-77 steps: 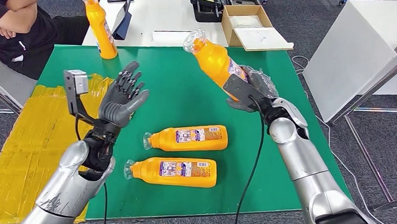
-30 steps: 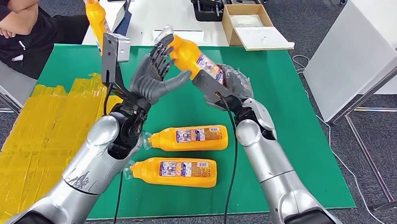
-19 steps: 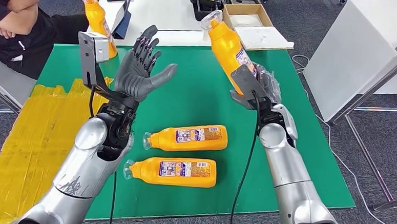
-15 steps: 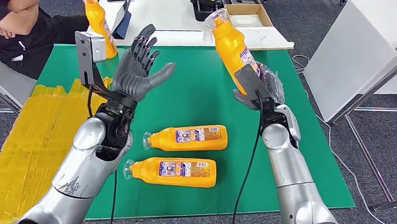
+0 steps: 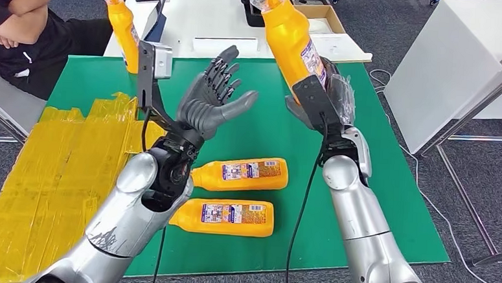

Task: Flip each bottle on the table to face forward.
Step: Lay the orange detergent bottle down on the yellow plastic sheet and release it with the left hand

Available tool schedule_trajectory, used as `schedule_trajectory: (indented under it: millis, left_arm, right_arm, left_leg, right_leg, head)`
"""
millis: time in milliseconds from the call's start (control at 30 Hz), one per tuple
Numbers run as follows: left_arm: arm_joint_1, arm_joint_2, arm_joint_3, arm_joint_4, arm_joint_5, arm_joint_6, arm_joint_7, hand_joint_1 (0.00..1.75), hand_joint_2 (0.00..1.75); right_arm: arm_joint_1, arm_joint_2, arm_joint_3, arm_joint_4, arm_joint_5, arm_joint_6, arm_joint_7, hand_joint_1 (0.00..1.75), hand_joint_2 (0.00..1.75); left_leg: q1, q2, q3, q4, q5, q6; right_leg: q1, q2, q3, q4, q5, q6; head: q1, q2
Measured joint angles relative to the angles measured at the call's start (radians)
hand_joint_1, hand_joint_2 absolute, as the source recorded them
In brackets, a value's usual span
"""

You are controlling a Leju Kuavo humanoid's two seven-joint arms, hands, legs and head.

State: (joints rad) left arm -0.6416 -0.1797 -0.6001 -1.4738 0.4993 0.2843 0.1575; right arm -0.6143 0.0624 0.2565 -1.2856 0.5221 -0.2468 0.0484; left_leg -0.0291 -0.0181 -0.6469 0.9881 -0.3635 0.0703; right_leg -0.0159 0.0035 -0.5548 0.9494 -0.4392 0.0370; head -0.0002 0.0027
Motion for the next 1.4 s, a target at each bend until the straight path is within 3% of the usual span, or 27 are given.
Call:
schedule_trajectory:
  millis: [533, 1400]
  left_arm:
    - [-0.041, -0.007, -0.062, 0.03, 0.024, 0.028, -0.001, 0.0, 1.75]
    - [-0.055, 0.001, -0.038, 0.061, 0.032, 0.06, -0.017, 0.0, 1.75]
  right_arm:
    - [0.0, 0.036, 0.109, -0.049, -0.049, -0.011, 0.002, 1.75, 1.75]
    - [-0.041, 0.059, 0.215, 0.033, -0.179, -0.029, 0.039, 1.75, 1.75]
  left_leg:
    - [0.0, 0.0, 0.0, 0.0, 0.0, 0.0]
    - [0.0, 0.0, -0.001, 0.0, 0.0, 0.0]
  right_leg:
    - [0.0, 0.0, 0.0, 0.0, 0.0, 0.0]
    - [0.0, 0.0, 0.0, 0.0, 0.0, 0.0]
  head:
    - [0.0, 0.0]
    - [0.0, 0.0]
